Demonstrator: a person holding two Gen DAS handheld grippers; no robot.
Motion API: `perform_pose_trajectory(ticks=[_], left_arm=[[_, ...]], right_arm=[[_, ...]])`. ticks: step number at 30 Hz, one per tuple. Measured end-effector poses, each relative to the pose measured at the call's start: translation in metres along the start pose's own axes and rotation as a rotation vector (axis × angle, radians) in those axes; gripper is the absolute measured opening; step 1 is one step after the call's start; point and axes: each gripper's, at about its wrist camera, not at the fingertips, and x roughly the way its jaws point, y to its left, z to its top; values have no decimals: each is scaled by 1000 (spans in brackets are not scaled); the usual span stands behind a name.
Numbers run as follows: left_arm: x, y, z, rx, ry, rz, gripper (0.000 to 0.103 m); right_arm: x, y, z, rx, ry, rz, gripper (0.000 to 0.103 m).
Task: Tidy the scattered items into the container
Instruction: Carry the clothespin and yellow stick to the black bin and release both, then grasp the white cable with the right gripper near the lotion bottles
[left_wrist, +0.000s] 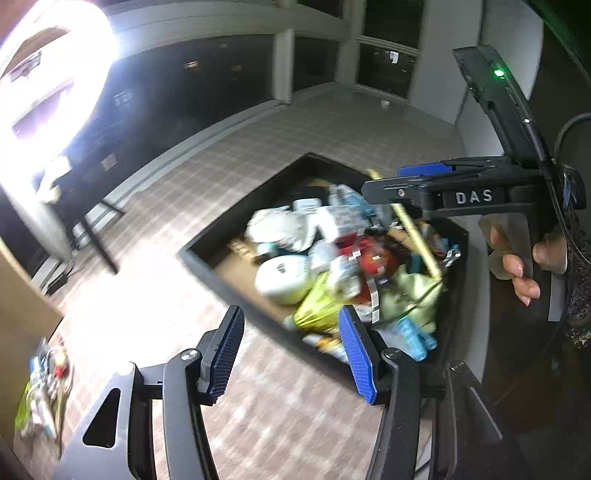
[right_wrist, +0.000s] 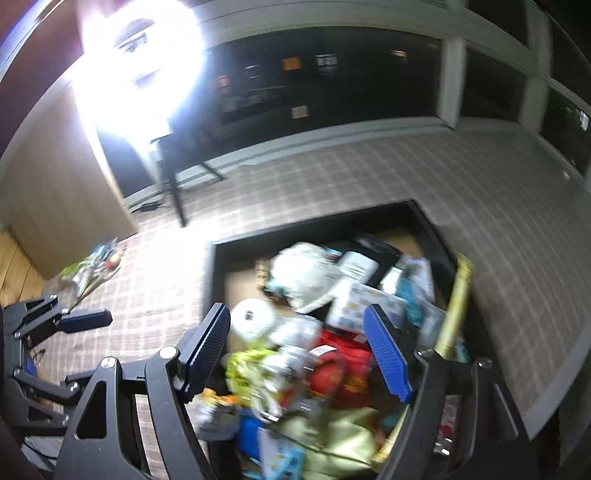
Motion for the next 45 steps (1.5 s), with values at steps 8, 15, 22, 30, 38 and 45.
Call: perform_pose_trajectory(ticks=[8, 15, 22, 30, 38, 45], left_arm=[[-26, 83, -39, -112, -2, 115, 50], [-53, 175, -94, -246, 9, 223, 50], [-79, 260, -166, -347, 62, 327, 45], [-81, 313, -222, -347, 153, 361, 43], [-62, 327, -226, -355, 176, 305, 43], [-59, 344, -211, -318, 142, 321, 43]], right_arm=[[41, 92, 20, -168, 56, 112, 74], [83, 174, 31, -296, 116, 201, 74], [120, 265, 30, -451, 174, 290, 73], [163, 331, 28, -573, 246, 317, 62], [199, 365, 42, -568, 282, 361, 55], [216, 394, 47, -609, 288, 394, 55]])
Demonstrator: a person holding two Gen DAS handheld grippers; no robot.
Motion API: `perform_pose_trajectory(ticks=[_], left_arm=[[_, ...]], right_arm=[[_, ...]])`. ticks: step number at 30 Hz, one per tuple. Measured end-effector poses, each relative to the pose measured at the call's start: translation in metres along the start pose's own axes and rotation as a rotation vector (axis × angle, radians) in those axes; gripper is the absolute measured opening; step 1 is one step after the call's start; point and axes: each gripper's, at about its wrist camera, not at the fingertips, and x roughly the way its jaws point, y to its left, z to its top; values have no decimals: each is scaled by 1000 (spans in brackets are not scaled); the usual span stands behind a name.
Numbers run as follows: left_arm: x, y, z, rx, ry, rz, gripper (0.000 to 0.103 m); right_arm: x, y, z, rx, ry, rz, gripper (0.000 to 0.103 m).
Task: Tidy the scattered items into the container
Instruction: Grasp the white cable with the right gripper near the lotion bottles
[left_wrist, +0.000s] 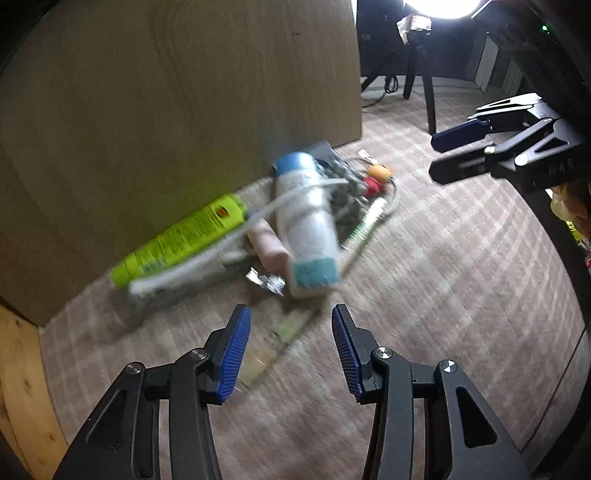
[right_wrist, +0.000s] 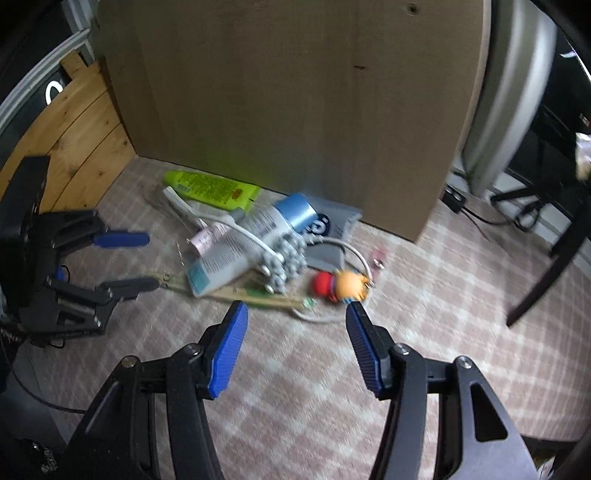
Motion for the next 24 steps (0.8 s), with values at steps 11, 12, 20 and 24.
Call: perform_pose_trajectory(ticks=[11, 12, 20, 24], left_arm=[[19, 35, 32, 150, 60, 40, 36], [21, 35, 34, 167, 64, 33, 36], [32, 26, 27, 259, 101, -11, 36], [40, 32, 24, 284, 135, 2, 36]], right_arm=[[16, -31, 13, 54, 35, -5, 44], [15, -32, 13, 56, 32, 2, 44], [26, 16, 35, -135, 41, 42, 39], [45, 39, 52, -242, 74, 27, 35]])
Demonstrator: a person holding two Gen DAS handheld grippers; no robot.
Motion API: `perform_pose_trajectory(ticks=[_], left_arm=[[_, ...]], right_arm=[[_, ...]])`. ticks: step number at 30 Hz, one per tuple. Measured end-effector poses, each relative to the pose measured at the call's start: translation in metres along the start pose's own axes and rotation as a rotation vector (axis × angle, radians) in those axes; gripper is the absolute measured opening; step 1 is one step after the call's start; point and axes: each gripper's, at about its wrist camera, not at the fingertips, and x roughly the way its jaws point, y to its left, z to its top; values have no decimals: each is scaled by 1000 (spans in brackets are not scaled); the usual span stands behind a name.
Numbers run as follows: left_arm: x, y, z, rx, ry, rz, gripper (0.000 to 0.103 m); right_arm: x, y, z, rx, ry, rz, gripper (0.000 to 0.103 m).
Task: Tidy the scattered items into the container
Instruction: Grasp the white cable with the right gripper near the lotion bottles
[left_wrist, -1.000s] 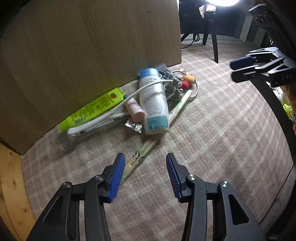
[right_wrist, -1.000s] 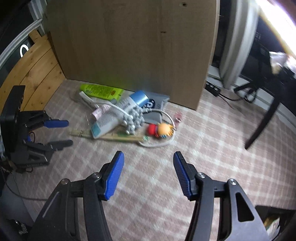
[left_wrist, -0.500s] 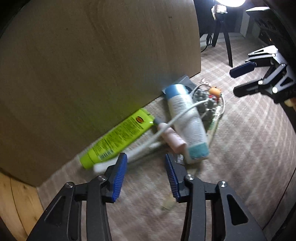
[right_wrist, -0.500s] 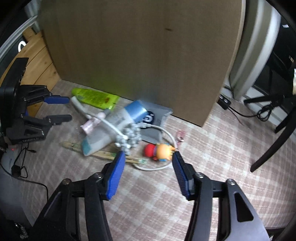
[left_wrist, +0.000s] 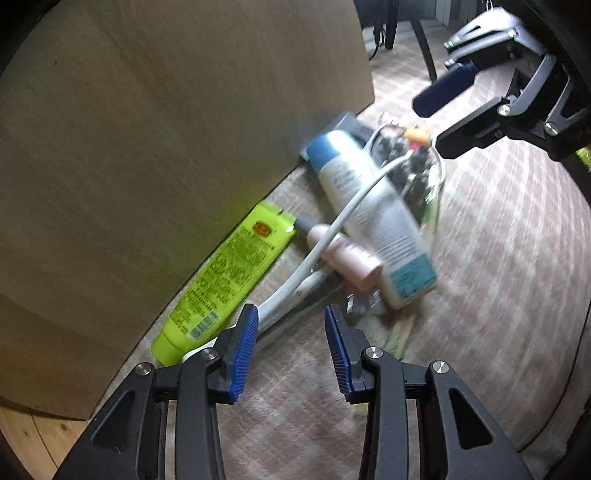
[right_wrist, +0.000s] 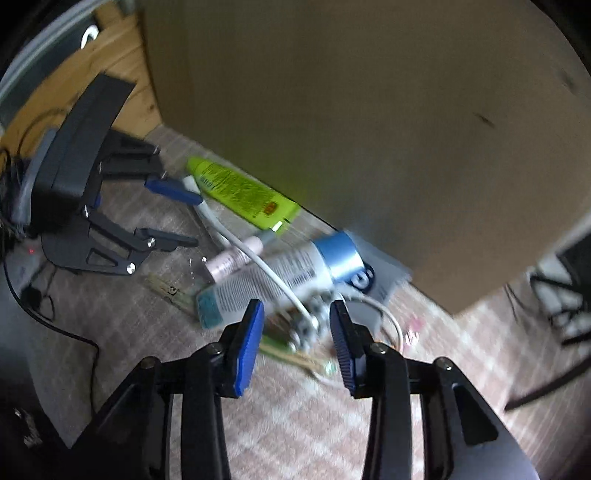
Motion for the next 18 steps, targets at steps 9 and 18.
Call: perform_pose_trajectory(ticks=[9, 18], left_arm=[[7, 10, -4, 50, 38, -11, 37], [-16, 14, -21, 34, 48, -27, 37]], right_arm=[[35, 9, 11, -106, 96, -27, 24], [36, 30, 1, -190, 135, -21, 13]])
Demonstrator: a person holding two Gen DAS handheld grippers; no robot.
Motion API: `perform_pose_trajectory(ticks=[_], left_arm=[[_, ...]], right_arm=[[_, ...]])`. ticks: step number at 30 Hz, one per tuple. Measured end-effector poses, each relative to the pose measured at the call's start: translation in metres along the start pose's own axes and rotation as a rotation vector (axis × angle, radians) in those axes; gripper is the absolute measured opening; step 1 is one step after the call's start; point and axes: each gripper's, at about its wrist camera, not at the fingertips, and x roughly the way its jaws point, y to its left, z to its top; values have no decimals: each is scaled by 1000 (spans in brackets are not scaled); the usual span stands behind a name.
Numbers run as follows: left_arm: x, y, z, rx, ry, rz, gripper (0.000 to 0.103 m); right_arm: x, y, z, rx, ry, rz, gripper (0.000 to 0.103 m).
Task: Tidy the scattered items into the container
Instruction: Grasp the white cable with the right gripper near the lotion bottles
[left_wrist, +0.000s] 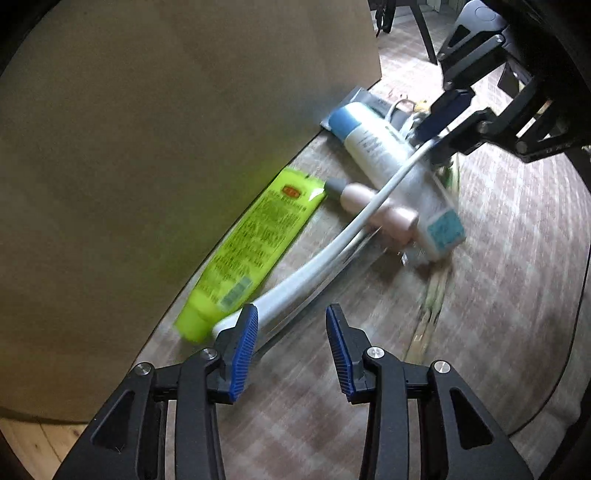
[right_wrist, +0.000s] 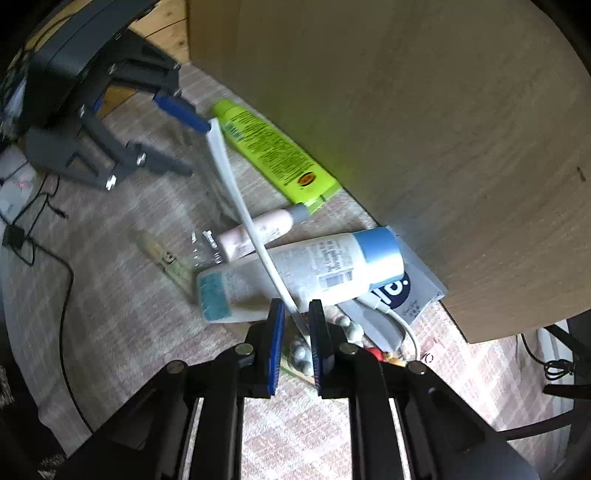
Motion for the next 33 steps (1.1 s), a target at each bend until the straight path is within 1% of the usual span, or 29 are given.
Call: perform_pose_trajectory(ticks=[3, 6, 10, 12, 13, 14, 15, 17, 20, 26, 27, 28, 30, 33], left_arm=[[-4, 1, -2, -4, 11, 12, 37], [-11, -3, 3, 15, 1, 11, 37], [-22, -8, 7, 33, -15, 6, 37], [-26, -8, 6, 35, -11, 16, 37], [-27, -7, 5, 29, -5, 20, 37], [-27, 12, -6, 24, -4, 18, 37], [-29, 17, -9, 14, -6, 17, 37], [-32, 15, -8, 7, -15, 4, 36], [-38, -2, 0, 51, -33, -8, 36], [-52, -38, 27, 181, -77, -55, 36], [-48, -55, 43, 212, -81, -66, 36], [-48, -66, 50, 239, -83, -76, 36], [-40, -74, 57, 296, -80, -86, 36], [-33, -96, 65, 366, -53, -91, 36]], right_arm=[[-1, 6, 0, -30, 7, -11, 13], [-3, 9, -3, -46, 6, -21, 11], [-7, 10, -16, -45, 9, -12, 9], [-9, 9, -25, -42, 13, -4, 9], [-10, 9, -28, -39, 15, 1, 9], [-11, 8, -32, -34, 18, 9, 8], [-12, 7, -37, -28, 20, 17, 8], [-15, 6, -44, -20, 22, 29, 7], [-19, 4, -54, -4, 32, 48, 7], [-33, 2, -68, 41, 29, 90, 5], [-35, 3, -70, 41, 28, 87, 5], [-38, 3, -72, 43, 26, 89, 5], [-42, 3, -76, 52, 22, 98, 5], [-49, 2, -80, 66, 10, 99, 5]])
